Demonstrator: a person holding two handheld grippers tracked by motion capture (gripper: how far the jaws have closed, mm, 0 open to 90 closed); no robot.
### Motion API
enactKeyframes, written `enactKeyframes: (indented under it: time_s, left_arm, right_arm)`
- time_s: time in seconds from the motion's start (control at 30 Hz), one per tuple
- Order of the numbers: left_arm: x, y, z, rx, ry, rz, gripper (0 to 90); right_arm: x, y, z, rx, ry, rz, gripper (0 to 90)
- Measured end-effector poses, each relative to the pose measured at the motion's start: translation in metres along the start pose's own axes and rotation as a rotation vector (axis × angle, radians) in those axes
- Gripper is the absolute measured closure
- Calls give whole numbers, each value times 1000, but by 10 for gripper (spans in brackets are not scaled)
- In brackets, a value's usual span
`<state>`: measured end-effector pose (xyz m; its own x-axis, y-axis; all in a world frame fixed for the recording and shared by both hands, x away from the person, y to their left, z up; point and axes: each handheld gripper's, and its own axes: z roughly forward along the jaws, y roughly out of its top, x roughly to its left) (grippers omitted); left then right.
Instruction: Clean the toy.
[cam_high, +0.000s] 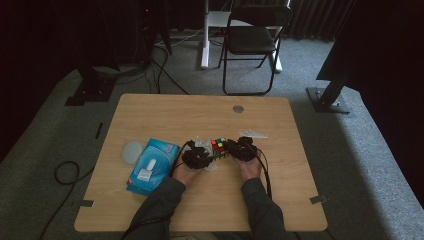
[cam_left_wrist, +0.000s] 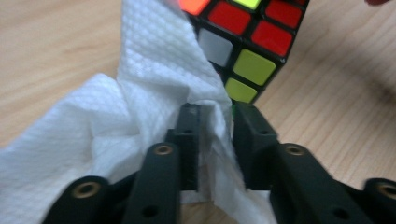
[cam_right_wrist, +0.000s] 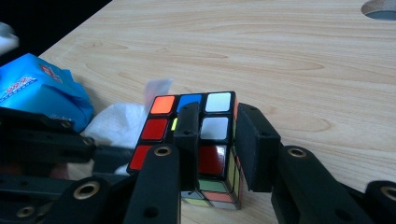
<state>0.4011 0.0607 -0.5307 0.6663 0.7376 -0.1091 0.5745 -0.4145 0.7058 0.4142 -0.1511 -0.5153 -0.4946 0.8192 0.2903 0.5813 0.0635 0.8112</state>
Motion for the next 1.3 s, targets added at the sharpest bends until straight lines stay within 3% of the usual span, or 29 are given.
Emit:
enactKeyframes:
  time_s: [0.13,0.23,0.5,0.7,0.77,0.87,0.93,0.97,1.0,1.17,1.3]
  left_arm:
    - [4,0,-5,-18,72,3,620]
    - [4,-1,-4,-16,137,28,569]
    - [5,-6,3,3,219,31,453]
    - [10,-5,4,14,205,-13,469]
    - [13,-4,2,16,211,-34,581]
    - [16,-3,0,24,173,-68,758]
    - [16,-3,0,24,173,-68,801]
    - [17,-1,0,24,140,-75,845]
    - [18,-1,-1,23,113,-89,854]
    - [20,3,-6,-28,79,-119,864]
    - [19,8,-9,-64,73,-128,864]
  right_arm:
    - [0,0,0,-1,0,0,709]
    - [0,0,0,-2,1,-2,709]
    - [0,0,0,2,1,-8,709]
    - [1,1,0,8,-3,-13,710]
    - [1,2,0,13,-3,-21,710]
    - [1,3,0,24,2,-33,710]
    - [1,4,0,26,3,-40,710]
    - [1,4,0,31,4,-49,711]
    - [2,5,0,33,3,-53,711]
    - [1,5,0,43,22,-75,711]
    - [2,5,-1,55,45,-96,711]
